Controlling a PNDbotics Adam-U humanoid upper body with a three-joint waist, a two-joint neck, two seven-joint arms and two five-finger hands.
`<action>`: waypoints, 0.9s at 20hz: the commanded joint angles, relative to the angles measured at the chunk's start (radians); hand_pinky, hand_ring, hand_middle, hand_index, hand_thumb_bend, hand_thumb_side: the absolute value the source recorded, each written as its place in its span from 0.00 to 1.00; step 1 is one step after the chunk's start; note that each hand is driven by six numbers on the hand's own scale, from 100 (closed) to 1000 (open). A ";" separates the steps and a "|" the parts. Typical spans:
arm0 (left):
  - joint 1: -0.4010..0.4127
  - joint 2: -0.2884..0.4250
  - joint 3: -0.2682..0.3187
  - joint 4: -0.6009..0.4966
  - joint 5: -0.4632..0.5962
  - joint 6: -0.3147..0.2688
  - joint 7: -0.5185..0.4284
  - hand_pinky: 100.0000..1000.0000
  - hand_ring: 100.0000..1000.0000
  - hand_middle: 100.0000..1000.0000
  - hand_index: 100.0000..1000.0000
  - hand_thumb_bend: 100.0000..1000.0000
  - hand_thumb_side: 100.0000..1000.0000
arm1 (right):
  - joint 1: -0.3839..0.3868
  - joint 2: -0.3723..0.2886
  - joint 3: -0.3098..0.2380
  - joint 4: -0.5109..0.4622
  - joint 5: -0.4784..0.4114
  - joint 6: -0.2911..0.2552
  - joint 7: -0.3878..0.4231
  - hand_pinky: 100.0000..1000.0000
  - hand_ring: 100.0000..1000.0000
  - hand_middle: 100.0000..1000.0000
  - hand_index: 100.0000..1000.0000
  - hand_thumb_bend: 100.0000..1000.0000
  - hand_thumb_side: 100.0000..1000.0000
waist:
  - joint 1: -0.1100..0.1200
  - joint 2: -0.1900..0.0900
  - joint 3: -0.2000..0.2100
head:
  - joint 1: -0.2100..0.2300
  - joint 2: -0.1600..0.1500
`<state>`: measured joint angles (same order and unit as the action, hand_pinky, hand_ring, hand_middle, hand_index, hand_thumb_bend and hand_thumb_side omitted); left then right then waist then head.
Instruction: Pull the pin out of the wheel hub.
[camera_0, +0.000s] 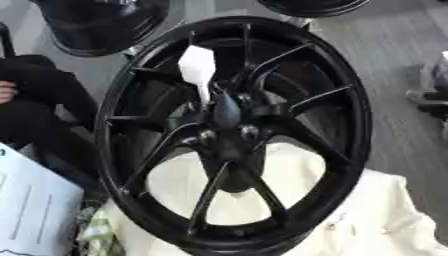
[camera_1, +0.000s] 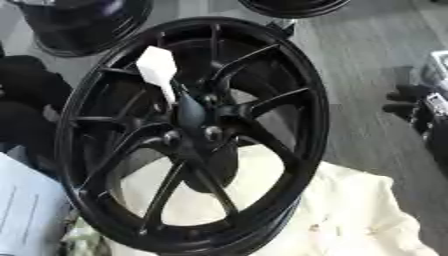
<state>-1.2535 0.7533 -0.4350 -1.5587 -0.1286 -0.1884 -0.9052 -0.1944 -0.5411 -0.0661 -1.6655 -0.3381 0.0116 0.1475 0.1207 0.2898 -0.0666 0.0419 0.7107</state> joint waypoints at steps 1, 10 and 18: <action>-0.033 -0.005 -0.027 0.046 -0.063 -0.048 -0.002 0.89 0.84 0.80 0.87 0.34 0.39 | -0.013 -0.028 -0.002 -0.012 -0.001 0.000 0.004 0.96 0.76 0.74 0.82 0.00 0.82 | -0.005 -0.019 -0.001 | 0.004 -0.004; -0.060 -0.059 -0.061 0.170 -0.166 -0.136 -0.002 0.90 0.84 0.79 0.87 0.43 0.47 | -0.011 -0.027 0.000 -0.010 0.003 0.000 0.008 0.96 0.76 0.74 0.83 0.00 0.82 | -0.007 -0.019 -0.002 | 0.006 -0.003; -0.067 -0.089 -0.094 0.245 -0.199 -0.203 -0.002 0.90 0.85 0.79 0.87 0.47 0.69 | -0.013 -0.025 0.001 -0.009 0.003 0.000 0.008 0.96 0.76 0.74 0.83 0.00 0.82 | -0.007 -0.018 -0.006 | 0.005 -0.002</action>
<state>-1.2964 0.6498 -0.5328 -1.3188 -0.3216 -0.2931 -0.8231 -0.1978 -0.5411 -0.0604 -1.6650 -0.3376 0.0130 0.1543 0.1207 0.2898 -0.0726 0.0434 0.7109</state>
